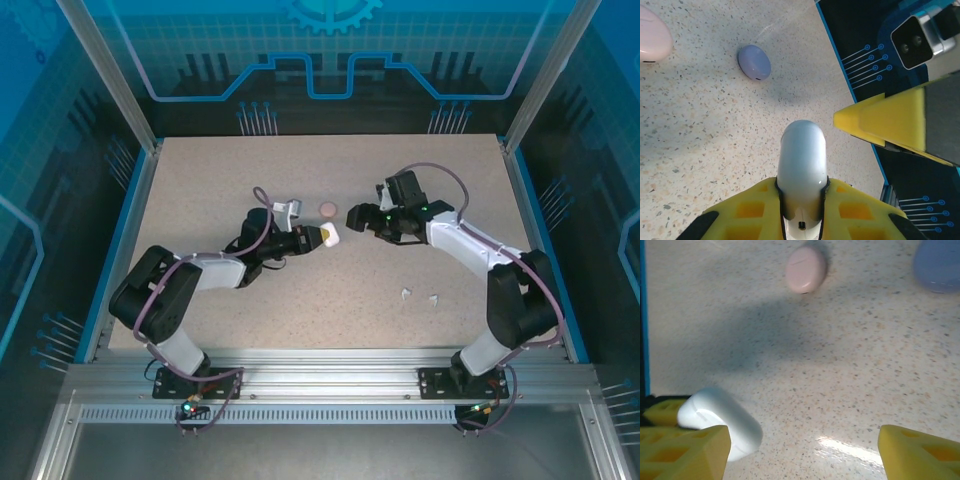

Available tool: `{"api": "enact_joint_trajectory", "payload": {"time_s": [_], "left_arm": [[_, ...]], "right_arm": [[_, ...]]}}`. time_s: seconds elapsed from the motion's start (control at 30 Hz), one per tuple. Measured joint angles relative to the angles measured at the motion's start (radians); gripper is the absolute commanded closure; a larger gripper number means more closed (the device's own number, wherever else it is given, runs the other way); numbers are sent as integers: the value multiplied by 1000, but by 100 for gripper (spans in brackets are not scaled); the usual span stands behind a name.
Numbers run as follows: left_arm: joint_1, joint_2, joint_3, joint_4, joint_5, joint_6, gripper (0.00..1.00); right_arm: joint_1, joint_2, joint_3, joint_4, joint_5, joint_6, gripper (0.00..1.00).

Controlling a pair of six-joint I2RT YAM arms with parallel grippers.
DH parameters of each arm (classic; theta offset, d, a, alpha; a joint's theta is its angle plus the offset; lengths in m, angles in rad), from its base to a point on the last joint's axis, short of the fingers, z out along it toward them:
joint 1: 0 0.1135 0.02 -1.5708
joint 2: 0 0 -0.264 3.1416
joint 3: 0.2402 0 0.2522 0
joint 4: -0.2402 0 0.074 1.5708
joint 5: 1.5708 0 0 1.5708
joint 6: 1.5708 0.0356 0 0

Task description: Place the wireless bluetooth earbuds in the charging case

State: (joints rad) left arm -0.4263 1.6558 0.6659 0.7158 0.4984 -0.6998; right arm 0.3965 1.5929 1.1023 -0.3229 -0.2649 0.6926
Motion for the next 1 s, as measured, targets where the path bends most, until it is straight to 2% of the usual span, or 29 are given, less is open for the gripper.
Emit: {"api": "enact_joint_trajectory", "payload": {"time_s": [0.33, 1.0], "left_arm": [[5, 0, 28, -46, 54, 27, 100], [5, 0, 28, -66, 60, 27, 100]], "right_arm": [[0, 37, -22, 109, -107, -42, 24], [16, 77, -58, 167, -172, -40, 30]]}}
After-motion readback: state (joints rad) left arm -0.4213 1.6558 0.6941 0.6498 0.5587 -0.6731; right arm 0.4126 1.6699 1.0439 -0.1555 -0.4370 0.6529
